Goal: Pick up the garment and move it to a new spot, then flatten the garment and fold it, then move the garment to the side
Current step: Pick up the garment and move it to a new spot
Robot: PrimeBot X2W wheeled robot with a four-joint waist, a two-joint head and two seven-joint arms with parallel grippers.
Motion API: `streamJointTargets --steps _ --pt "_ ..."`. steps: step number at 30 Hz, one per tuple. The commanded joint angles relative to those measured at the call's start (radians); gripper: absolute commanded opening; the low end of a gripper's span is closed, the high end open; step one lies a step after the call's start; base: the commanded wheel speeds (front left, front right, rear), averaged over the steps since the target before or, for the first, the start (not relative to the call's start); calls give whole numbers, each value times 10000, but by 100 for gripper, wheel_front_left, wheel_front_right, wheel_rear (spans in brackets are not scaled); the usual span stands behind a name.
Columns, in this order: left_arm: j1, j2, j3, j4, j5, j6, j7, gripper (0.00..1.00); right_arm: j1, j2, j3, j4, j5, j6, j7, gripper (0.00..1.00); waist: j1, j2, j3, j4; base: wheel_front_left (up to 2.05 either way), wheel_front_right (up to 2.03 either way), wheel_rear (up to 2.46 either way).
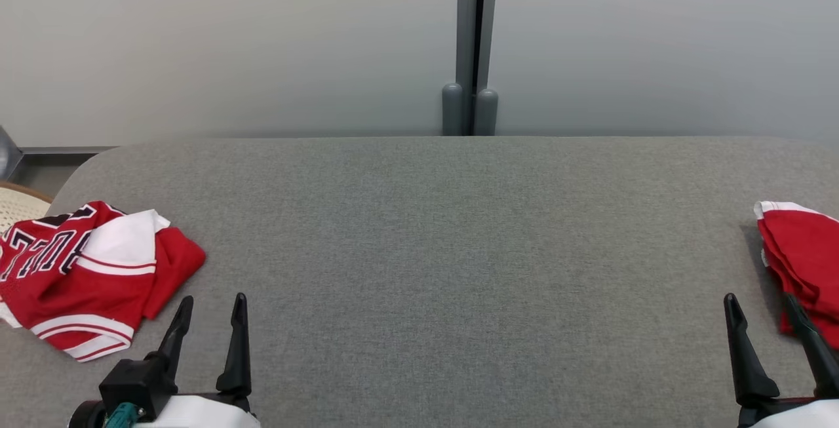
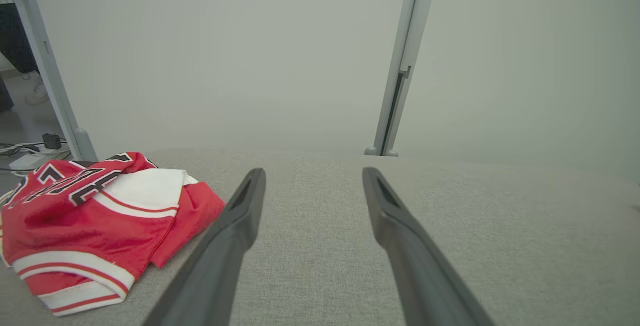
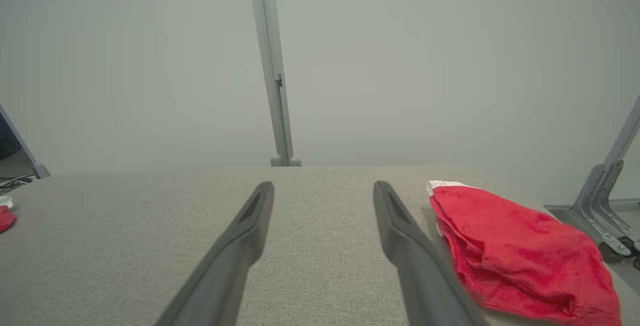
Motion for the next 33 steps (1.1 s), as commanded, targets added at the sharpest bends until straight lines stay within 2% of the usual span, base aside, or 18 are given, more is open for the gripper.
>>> streamJointTargets --steps 1,6,7,16,19,24,33 --pt "-275 50 71 1 -30 56 -10 100 38 -60 -53 -120 -59 -16 41 100 0 -1 70 314 0 0 0" --pt "-549 63 56 140 -40 26 -76 100 50 -94 50 -285 -100 -8 140 100 0 -1 95 1311 0 0 0" --pt "-549 63 56 140 -40 26 -76 100 50 -94 50 -285 -100 -8 140 100 0 -1 95 1311 0 0 0" --pt "-670 162 85 176 -54 42 -139 100 -76 17 434 -428 -43 -10 217 100 0 -1 -33 3255 0 0 0" --pt "-628 263 128 92 -58 74 -122 100 -63 75 508 -447 -73 -10 238 100 0 -1 -71 3673 0 0 0" --pt "-503 307 189 -70 -106 146 -113 100 -77 159 553 -477 -116 -10 235 100 0 -1 -63 4046 0 0 0" --pt "-807 283 60 -75 -57 181 -165 100 -210 184 494 -490 -140 -10 299 100 0 -1 159 4152 0 0 0"
